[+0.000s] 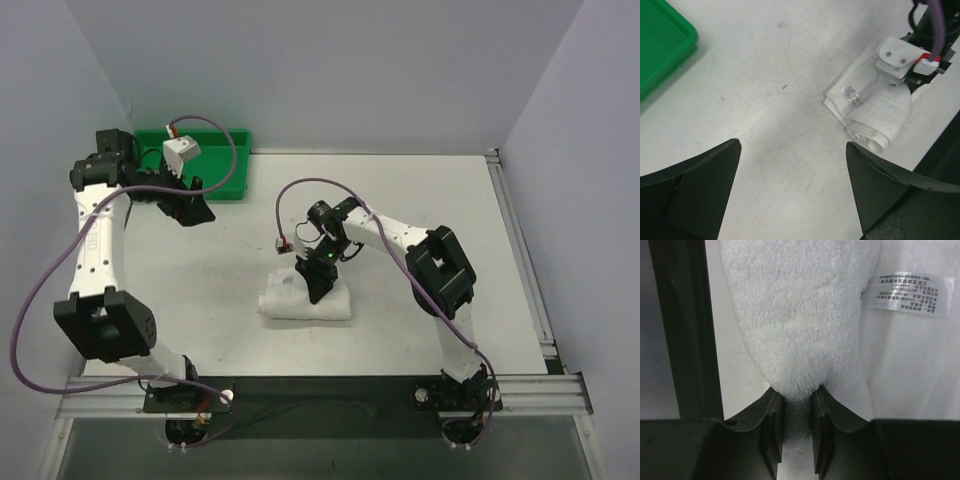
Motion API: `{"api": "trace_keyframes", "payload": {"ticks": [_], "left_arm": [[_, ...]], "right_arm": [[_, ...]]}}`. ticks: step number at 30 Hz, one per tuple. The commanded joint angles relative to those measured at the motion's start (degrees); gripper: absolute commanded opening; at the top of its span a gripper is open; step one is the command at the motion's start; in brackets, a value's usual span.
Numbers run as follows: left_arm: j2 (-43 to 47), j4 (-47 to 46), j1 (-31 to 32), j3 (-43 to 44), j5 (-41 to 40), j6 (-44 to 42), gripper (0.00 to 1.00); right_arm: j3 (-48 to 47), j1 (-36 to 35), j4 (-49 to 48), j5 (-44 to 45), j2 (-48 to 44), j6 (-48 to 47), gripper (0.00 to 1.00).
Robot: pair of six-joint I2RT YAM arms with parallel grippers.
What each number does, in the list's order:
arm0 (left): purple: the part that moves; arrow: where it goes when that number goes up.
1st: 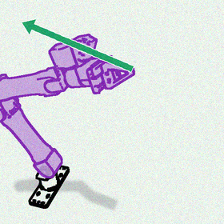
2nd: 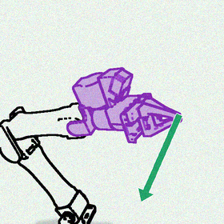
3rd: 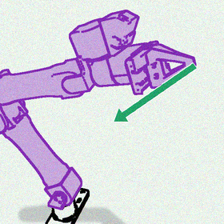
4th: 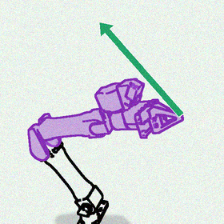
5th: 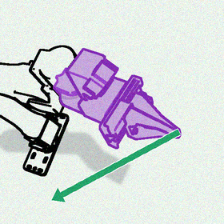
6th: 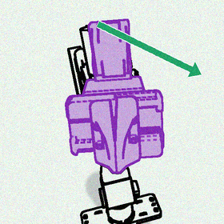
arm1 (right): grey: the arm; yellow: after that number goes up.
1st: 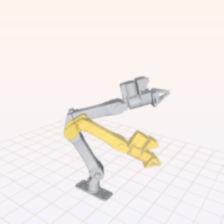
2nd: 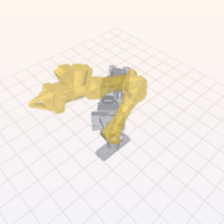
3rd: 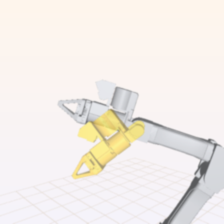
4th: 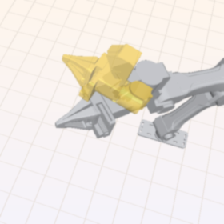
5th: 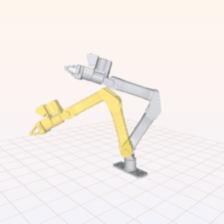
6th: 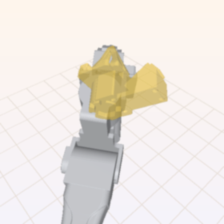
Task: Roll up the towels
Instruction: Roll the towel
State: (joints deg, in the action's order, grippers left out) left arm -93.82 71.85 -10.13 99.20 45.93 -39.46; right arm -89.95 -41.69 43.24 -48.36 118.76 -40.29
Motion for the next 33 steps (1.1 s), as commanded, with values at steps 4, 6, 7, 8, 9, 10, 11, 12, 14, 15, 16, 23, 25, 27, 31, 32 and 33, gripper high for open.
{"api": "trace_keyframes", "payload": {"ticks": [4, 6, 7, 8, 9, 10, 11, 12, 14, 15, 16, 23, 25, 27, 31, 32, 33], "left_arm": [[17.94, -17.17, 0.29, -10.74, 2.57, 3.85, 0.97], [21.29, -21.12, 0.55, -14.19, 6.01, 5.36, 0.97], [24.44, -22.45, 0.46, -18.21, 6.45, 6.93, 0.97], [25.78, -23.16, 0.81, -19.82, 7.41, 6.16, 0.98], [26.92, -23.25, 1.42, -21.57, 7.33, 4.76, 0.97], [28.68, -22.99, 6.39, -24.11, 1.76, 2.31, 0.97], [29.39, -22.73, 9.66, -25.44, -3.08, 1.33, 0.97], [30.09, -22.03, 14.82, -26.85, -7.48, 0.01, 0.97], [32.11, -21.93, 25.48, -32.19, -16.26, -4.64, 0.97], [32.90, -22.72, 28.56, -34.05, -18.23, -5.62, 0.97], [34.22, -23.59, 31.02, -36.25, -20.07, -6.23, 0.97], [31.95, -32.03, 47.12, -45.75, -31.86, -7.38, 0.91], [30.29, -35.63, 49.94, -47.69, -32.39, -8.78, 0.91], [28.70, -38.88, 52.48, -48.39, -33.45, -9.40, 0.91], [23.79, -42.67, 55.82, -50.06, -35.03, -10.89, 0.96], [23.08, -43.20, 56.09, -50.50, -35.29, -11.16, 0.97], [22.55, -44.77, 56.36, -51.03, -35.47, -11.42, 0.97]], "right_arm": [[-3.46, 0.29, 14.13, -1.82, 10.34, -0.48, 0.00], [-5.40, 0.47, 16.07, -2.61, 12.72, -1.10, 0.00], [-6.80, 0.82, 17.39, -3.58, 14.20, -1.45, 0.00], [-7.51, 1.00, 18.10, -3.93, 14.83, -1.63, 0.00], [-8.21, 1.26, 18.80, -4.37, 15.53, -1.63, 0.00], [-9.53, 1.61, 20.11, -5.25, 16.76, -1.89, 0.00], [-10.06, 1.96, 20.56, -5.69, 17.38, -1.89, 0.00], [-10.85, 2.14, 21.17, -5.87, 17.90, -1.89, 0.00], [-11.91, 2.75, 22.41, -6.66, 19.31, -1.81, 0.00], [-12.78, 2.84, 22.76, -6.75, 19.75, -1.72, 0.00], [-13.23, 3.02, 23.20, -6.75, 20.63, -1.63, 0.00], [-17.10, 3.28, 25.31, -6.22, 23.97, -0.05, 0.00], [-17.80, 3.37, 25.66, -6.22, 24.59, 0.21, 0.00], [-18.06, 3.63, 25.75, -6.22, 24.76, 0.39, 0.00], [-19.21, 4.25, 25.66, -5.96, 25.55, 0.92, 0.00], [-19.56, 4.42, 25.66, -5.96, 25.64, 1.01, 0.00], [-19.73, 4.51, 25.66, -5.96, 25.82, 1.09, 0.00]]}}
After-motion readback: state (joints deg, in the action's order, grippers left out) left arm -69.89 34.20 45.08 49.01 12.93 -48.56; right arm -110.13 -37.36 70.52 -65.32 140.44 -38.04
